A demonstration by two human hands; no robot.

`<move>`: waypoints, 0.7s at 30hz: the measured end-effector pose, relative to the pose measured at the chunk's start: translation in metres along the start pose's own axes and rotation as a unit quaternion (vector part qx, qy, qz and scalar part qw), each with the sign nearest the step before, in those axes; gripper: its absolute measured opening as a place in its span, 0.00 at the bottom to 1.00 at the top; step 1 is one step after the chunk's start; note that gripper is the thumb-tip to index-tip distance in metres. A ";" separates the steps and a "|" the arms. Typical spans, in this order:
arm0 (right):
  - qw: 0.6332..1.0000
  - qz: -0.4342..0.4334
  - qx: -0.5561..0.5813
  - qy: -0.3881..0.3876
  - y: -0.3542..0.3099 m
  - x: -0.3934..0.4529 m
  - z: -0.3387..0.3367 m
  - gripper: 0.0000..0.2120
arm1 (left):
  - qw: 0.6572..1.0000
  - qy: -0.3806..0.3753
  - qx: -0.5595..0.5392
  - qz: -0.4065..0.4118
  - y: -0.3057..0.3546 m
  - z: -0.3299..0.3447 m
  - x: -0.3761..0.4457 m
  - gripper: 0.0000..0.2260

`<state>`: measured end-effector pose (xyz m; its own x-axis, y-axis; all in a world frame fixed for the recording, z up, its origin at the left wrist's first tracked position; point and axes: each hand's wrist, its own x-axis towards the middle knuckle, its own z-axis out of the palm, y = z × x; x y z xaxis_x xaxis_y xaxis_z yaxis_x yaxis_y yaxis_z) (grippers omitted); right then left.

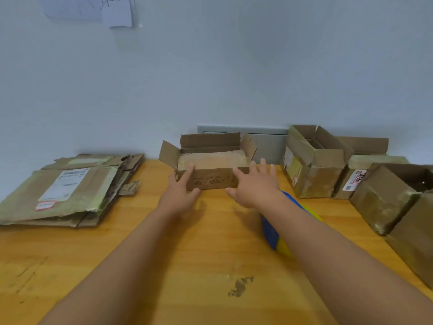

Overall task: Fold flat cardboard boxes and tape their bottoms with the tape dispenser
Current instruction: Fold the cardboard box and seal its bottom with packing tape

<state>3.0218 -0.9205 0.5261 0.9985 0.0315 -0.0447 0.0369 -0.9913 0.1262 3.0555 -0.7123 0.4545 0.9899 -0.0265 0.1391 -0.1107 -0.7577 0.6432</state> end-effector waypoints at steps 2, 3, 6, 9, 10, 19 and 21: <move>1.000 -0.002 0.020 0.006 0.015 -0.010 0.008 0.38 | 0.999 -0.028 0.015 0.013 0.010 0.011 0.003 0.34; 1.000 0.001 0.031 0.006 0.024 -0.018 0.013 0.39 | 0.999 -0.036 0.017 0.018 0.014 0.016 0.005 0.35; 0.997 0.020 0.074 -0.011 0.054 -0.046 0.033 0.44 | 0.998 -0.044 0.024 0.032 0.029 0.033 0.014 0.36; 0.994 0.019 0.099 -0.031 0.071 -0.076 0.060 0.46 | 0.997 -0.053 0.025 0.049 0.044 0.051 0.021 0.37; 0.994 0.017 0.102 -0.027 0.073 -0.082 0.068 0.46 | 0.997 -0.057 0.024 0.051 0.049 0.057 0.024 0.38; 0.991 0.006 0.119 0.063 0.073 -0.086 0.096 0.40 | 0.994 -0.075 0.047 0.065 0.084 0.091 0.044 0.41; 0.990 0.005 0.124 0.068 0.073 -0.086 0.097 0.40 | 0.994 -0.069 0.054 0.070 0.088 0.096 0.047 0.42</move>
<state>2.9350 -1.0080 0.4429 0.9956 0.0217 0.0914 0.0328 -0.9920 -0.1219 3.1011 -0.8433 0.4456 0.9689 -0.2205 0.1126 -0.2460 -0.8051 0.5397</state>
